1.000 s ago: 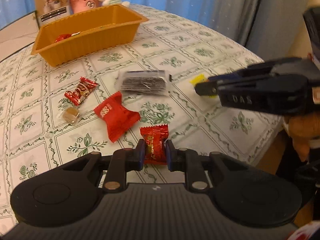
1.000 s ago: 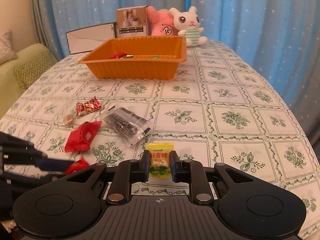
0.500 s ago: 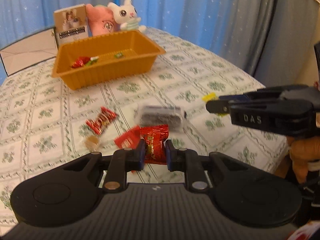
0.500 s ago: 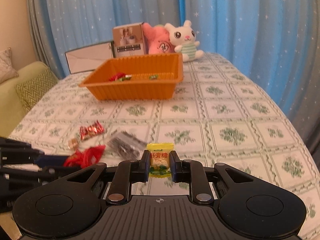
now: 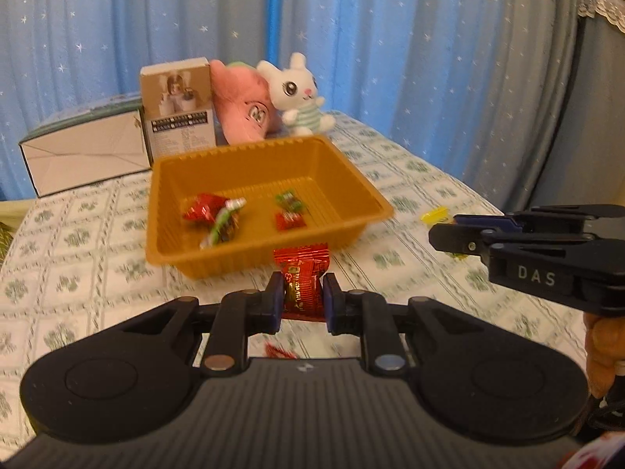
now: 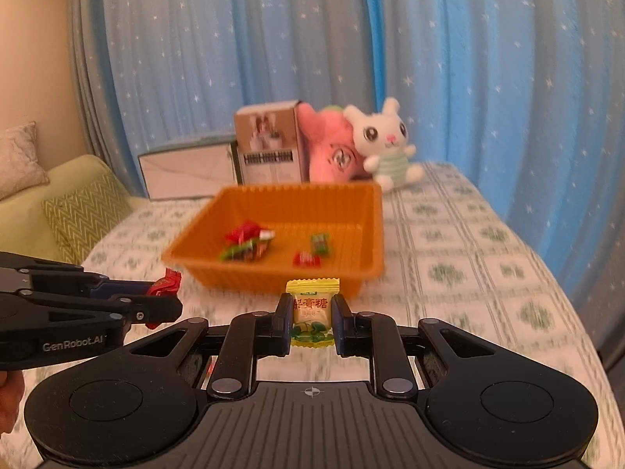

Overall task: Organize snacks
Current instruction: 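Carry the yellow-green candy and red candy over the orange tray with both tools, then open both tools to drop the two candies into the tray, then move both open tools back to the snacks on the tablecloth, then grasp the red square packet with the left tool while the right tool grasps the clear stick pack, then carry the red packet and clear stick pack over the orange tray with both tools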

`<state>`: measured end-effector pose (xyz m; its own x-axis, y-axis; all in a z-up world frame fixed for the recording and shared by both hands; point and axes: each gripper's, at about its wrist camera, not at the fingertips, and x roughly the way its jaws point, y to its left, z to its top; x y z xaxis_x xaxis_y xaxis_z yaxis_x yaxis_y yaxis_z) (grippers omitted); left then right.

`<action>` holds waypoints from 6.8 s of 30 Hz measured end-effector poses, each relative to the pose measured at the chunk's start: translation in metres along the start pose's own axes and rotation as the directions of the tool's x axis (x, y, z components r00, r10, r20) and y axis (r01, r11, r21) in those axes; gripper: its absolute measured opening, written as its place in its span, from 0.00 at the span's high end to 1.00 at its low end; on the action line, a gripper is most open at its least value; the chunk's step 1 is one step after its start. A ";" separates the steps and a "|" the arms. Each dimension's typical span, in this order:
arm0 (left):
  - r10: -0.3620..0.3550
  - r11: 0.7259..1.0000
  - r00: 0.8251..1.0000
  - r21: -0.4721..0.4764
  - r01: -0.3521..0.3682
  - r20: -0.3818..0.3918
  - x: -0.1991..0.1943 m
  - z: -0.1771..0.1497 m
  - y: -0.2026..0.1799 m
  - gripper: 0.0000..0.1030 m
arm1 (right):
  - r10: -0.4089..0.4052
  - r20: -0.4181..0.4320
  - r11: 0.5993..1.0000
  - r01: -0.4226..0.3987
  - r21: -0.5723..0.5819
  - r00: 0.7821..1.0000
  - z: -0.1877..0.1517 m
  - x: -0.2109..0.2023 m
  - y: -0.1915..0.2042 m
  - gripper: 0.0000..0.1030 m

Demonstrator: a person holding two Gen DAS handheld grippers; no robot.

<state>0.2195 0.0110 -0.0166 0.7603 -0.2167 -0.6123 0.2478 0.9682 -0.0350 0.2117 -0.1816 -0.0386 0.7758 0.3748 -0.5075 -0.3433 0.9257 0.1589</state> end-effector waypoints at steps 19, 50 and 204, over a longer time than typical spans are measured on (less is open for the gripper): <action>0.022 0.994 1.000 -0.105 -0.021 0.010 0.089 0.064 0.053 0.82 | -0.009 -0.024 0.994 0.011 0.106 1.000 0.067 0.113 -0.029 0.80; 0.070 0.983 0.997 -0.169 -0.073 -0.021 0.114 0.060 0.082 0.76 | 0.010 -0.075 0.990 0.001 0.140 0.997 0.066 0.149 -0.032 0.80; 0.083 0.975 0.990 -0.195 -0.105 -0.117 -0.022 -0.102 -0.007 0.77 | 0.122 -0.323 0.948 -0.207 -0.241 0.938 -0.087 0.030 0.032 0.63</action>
<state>0.1397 0.0219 -0.0830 0.7032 -0.1192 -0.7009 0.0450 0.9913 -0.1235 0.1779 -0.1456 -0.1222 0.5150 0.4484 -0.7305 -0.6136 0.7880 0.0512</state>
